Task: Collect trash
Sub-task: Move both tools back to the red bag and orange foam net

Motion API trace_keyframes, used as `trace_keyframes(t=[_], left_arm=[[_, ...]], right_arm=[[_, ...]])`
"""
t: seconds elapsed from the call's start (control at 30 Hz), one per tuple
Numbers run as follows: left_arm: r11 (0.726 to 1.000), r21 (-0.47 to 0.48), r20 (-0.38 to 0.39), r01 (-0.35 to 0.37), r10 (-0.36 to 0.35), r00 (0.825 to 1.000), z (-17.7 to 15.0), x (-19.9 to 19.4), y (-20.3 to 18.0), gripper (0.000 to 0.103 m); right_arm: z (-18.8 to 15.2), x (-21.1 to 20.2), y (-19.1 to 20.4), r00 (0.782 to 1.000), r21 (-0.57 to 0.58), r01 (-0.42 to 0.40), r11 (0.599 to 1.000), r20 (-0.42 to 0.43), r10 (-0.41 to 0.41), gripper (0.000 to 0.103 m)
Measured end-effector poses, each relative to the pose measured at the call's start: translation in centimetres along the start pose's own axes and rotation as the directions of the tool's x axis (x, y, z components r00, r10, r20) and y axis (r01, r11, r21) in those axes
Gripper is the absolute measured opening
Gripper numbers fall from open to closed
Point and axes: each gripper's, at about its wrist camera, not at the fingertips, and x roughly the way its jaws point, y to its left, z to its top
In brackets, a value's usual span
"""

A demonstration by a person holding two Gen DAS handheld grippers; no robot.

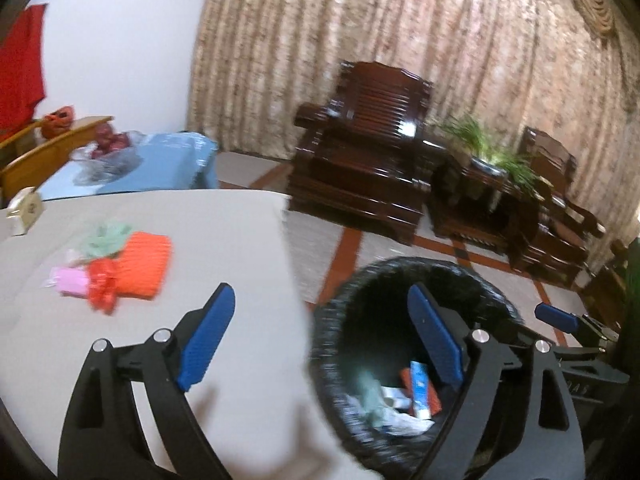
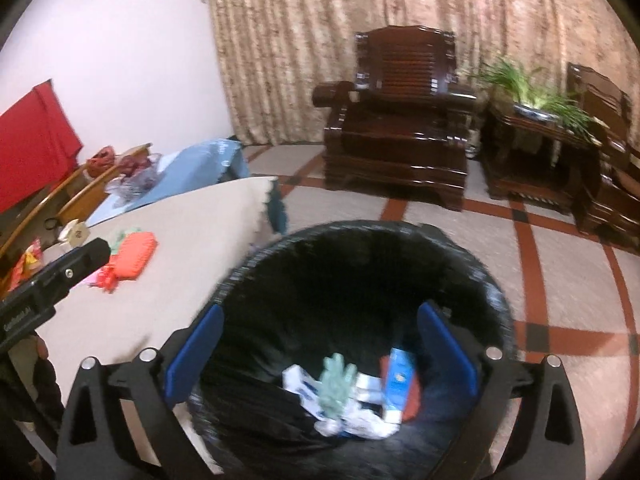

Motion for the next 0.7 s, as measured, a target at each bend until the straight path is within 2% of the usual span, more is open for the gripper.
trace_keyframes(t=[0.1,0.3,0.57,0.7], left_arm=[[0.998,-0.025,0.021,-0.065,0.065,0.998,0.3,-1.3,2.9,0.086],[0.977,-0.085,0.035,-0.193,0.197,0.98,0.4,-3.4,9.1,0.086],[0.933,-0.142,0.023,-0.331,0.337,0.941,0.2,-3.7,16.2,0.086],[0.916,-0.16,0.013,-0.368,0.375,0.927,-0.2,-3.0,18.8,0.086]], right_arm=[[0.7,1.2,2.9,0.999,-0.036,-0.052,0.998,0.004,0.052,0.097],[1.6,3.8,8.2,0.992,-0.104,-0.127,0.986,-0.001,0.128,0.097],[2.5,8.2,14.5,0.982,-0.169,-0.191,0.967,-0.03,0.189,0.097],[2.7,10.4,16.9,0.98,-0.192,-0.198,0.961,-0.045,0.193,0.097]])
